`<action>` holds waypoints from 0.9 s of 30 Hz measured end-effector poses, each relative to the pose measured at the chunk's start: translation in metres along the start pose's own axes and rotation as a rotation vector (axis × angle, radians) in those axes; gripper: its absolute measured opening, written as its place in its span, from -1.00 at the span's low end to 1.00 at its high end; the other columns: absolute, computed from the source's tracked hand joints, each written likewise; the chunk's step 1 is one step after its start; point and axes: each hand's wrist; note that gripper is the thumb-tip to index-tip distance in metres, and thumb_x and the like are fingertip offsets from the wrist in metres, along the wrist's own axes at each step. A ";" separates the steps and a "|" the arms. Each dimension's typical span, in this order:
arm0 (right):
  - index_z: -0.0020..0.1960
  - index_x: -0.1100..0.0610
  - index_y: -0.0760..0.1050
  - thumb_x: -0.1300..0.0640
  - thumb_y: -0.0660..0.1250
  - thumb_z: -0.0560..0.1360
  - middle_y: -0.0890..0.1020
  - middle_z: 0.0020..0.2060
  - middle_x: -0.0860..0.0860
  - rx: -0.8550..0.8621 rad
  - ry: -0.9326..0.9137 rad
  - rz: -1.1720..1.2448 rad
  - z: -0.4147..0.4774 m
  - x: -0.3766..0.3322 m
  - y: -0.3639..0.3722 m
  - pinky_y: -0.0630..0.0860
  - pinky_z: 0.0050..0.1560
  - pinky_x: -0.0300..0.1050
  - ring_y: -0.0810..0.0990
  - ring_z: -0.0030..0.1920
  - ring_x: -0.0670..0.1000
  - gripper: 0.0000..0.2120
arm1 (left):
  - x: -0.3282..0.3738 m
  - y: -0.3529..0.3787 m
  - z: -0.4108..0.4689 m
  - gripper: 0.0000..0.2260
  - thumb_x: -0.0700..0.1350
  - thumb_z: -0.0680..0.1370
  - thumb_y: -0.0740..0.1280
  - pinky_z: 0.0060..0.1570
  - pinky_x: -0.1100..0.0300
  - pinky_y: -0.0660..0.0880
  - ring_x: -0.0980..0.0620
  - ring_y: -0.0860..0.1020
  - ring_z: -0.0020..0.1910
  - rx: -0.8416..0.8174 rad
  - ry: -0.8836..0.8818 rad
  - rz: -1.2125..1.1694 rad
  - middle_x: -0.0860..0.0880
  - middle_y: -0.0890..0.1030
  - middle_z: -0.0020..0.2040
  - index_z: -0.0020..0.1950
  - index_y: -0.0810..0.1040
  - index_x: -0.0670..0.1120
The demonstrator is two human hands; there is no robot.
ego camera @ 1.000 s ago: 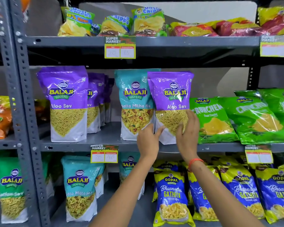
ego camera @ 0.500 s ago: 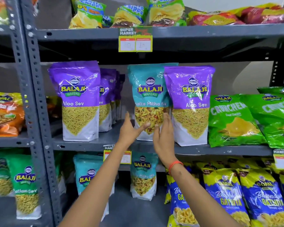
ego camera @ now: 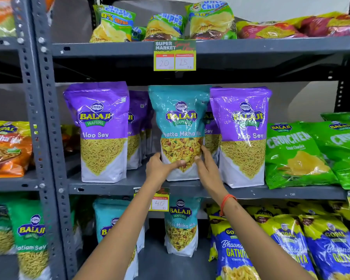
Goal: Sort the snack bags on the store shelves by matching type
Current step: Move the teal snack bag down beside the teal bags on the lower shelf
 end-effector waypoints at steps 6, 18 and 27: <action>0.42 0.07 0.24 0.11 0.22 0.56 0.37 0.40 -0.02 -0.034 -0.049 0.065 -0.003 -0.005 0.005 0.29 0.38 -0.14 0.32 0.36 -0.12 -0.55 | -0.001 -0.026 -0.019 -0.30 0.34 0.07 0.55 0.06 -0.15 0.59 -0.07 0.64 0.02 0.050 0.022 -0.035 -0.06 0.70 0.03 0.04 0.59 -0.07; 0.37 0.03 0.31 -0.10 0.40 0.40 0.49 0.28 -0.07 -0.079 -0.016 0.160 -0.025 -0.023 -0.010 0.41 0.22 -0.12 0.47 0.25 -0.09 -0.40 | 0.025 -0.060 -0.074 -0.40 0.27 0.08 0.60 -0.16 -0.01 0.54 -0.08 0.57 -0.13 -0.032 0.014 -0.089 -0.06 0.62 -0.19 -0.15 0.55 -0.14; 0.15 0.04 0.54 0.02 0.52 0.28 0.68 0.09 -0.05 -0.401 0.089 0.155 -0.072 -0.021 -0.028 0.56 0.14 -0.13 0.64 0.08 -0.13 -0.55 | -0.013 -0.073 -0.128 -0.67 -0.14 0.28 0.61 -0.07 0.21 0.63 0.14 0.69 -0.06 -0.086 -0.002 -0.167 -0.01 0.71 -0.06 -0.03 0.61 -0.09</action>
Point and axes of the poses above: each hand's wrist, its own z-axis towards the middle knuckle, its own y-axis out of the palm, x = y × z
